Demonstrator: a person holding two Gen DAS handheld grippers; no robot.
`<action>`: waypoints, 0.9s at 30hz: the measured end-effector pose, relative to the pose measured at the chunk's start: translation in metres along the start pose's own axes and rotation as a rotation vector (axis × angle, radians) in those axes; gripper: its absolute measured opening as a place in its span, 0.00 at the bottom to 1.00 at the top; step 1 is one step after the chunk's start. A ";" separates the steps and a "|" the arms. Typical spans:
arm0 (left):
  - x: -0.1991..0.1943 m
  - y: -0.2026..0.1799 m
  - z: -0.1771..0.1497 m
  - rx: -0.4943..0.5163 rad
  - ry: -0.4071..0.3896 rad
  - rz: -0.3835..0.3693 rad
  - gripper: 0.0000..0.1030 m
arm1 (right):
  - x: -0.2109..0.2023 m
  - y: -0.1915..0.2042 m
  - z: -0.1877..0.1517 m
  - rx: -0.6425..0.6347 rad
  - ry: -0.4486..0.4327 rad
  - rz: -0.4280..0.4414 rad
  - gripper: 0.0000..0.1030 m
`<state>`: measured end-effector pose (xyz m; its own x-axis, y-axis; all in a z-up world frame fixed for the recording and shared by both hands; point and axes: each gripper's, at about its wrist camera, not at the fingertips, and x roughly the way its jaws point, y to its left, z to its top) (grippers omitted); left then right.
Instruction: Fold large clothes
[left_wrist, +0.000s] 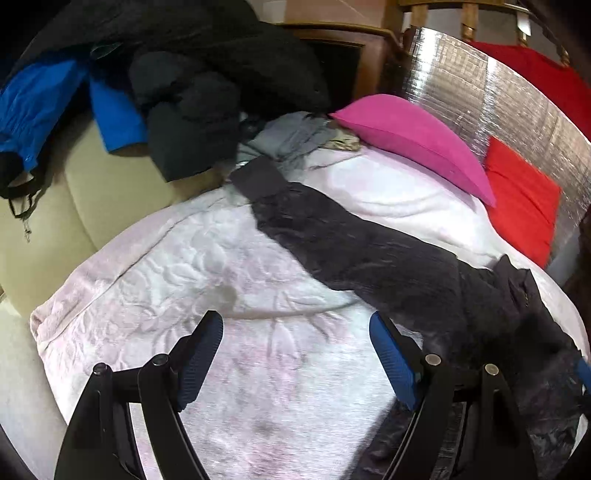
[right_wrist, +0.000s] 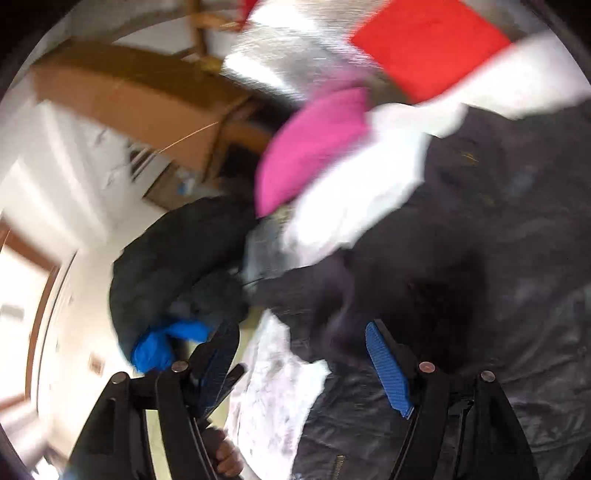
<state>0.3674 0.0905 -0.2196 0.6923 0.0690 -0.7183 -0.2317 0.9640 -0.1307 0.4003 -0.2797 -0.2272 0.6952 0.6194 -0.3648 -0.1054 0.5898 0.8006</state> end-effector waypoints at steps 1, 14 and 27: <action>0.000 0.003 0.000 -0.004 0.002 0.003 0.79 | -0.001 0.008 0.000 -0.048 -0.002 -0.029 0.72; 0.070 0.060 0.017 -0.275 0.122 -0.127 0.79 | 0.064 -0.069 -0.049 -0.192 0.275 -0.435 0.33; 0.189 0.056 0.067 -0.492 0.199 -0.394 0.76 | -0.047 -0.087 -0.020 -0.159 0.071 -0.345 0.68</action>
<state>0.5312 0.1744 -0.3167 0.6607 -0.3587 -0.6593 -0.3051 0.6743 -0.6725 0.3627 -0.3493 -0.2892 0.6589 0.4018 -0.6359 0.0134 0.8390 0.5440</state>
